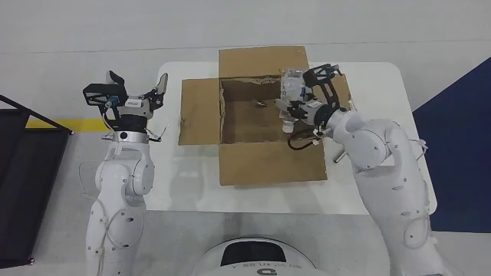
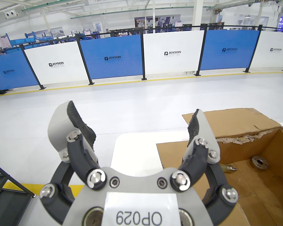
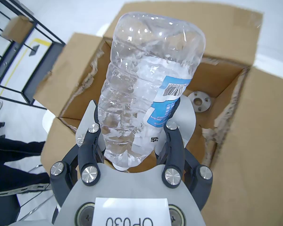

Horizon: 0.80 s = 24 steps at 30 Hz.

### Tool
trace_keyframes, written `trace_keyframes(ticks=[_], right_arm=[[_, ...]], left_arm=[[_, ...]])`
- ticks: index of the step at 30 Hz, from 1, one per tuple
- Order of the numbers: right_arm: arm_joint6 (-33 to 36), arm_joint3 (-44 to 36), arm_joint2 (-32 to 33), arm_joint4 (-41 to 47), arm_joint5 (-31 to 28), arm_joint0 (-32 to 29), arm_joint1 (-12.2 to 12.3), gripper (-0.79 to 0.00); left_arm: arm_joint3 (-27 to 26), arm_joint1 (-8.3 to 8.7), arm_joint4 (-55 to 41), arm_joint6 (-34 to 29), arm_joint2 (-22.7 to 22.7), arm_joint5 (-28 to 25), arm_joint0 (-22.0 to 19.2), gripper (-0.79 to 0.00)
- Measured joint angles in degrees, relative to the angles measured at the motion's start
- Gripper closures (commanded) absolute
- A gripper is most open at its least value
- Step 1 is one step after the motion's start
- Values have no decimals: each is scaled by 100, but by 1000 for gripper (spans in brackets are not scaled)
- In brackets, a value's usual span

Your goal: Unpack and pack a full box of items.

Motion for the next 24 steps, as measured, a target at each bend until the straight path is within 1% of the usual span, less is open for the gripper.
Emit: trace_keyframes(ticks=[3,5,7,9,11,14,16,18,21,24], right_arm=[[-191,-549,558,7,11,-527,57,0],[-365,-774,1015,151,74,-956,84,0],[-576,-824,1479,410,93,-1379,97,0],[-873,-708,2040,827,67,-1891,98,0],[-1110,-391,2533,1335,-42,-2326,90,0],[-1176,120,3003,1923,-155,-2729,87,0],[-1128,384,3158,2143,-138,-2873,88,0],[-1114,615,3301,2284,40,-3006,86,0],[-1128,780,3389,2431,580,-3206,64,0],[-1160,996,3430,2730,660,-3328,46,0]], left_arm=[[0,0,0,0,0,0,0,-785],[0,0,0,0,0,0,0,-785],[0,0,0,0,0,0,0,-785],[0,0,0,0,0,0,0,-785],[0,0,0,0,0,0,0,-785],[0,0,0,0,0,0,0,-785],[0,0,0,0,0,0,0,-785],[0,0,0,0,0,0,0,-785],[0,0,0,0,0,0,0,-785],[0,0,0,0,0,0,0,-785]])
